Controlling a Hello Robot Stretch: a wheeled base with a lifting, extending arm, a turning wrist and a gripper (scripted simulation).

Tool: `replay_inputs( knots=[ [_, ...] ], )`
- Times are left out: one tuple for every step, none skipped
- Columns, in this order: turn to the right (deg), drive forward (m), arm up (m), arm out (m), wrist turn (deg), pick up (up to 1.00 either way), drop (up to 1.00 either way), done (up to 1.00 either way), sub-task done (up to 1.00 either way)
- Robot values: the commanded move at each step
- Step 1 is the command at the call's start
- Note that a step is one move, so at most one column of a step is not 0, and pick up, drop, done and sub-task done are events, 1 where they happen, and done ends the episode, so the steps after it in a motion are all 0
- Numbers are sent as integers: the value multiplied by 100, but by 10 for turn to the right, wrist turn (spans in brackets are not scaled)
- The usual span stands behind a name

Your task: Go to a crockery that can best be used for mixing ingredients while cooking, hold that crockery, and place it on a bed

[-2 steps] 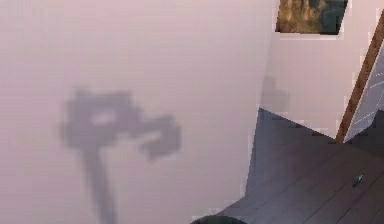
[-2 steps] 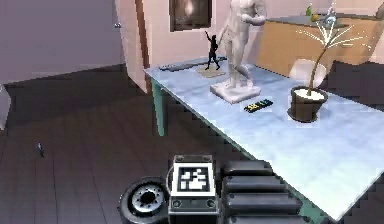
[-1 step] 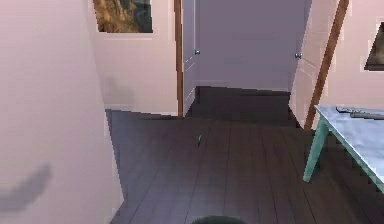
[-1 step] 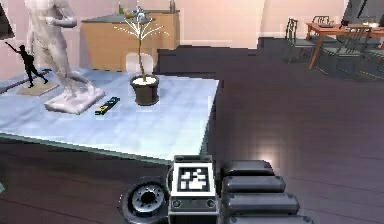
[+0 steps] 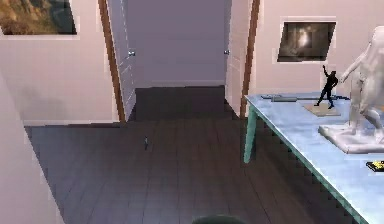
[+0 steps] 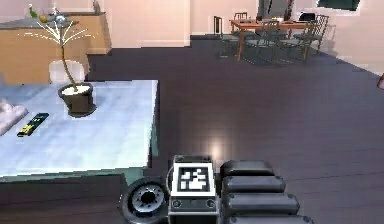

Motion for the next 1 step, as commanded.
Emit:
replay_inputs(
  knots=[
    [0, 100, 0, 0, 0, 0, 0, 0, 0]
  ],
)
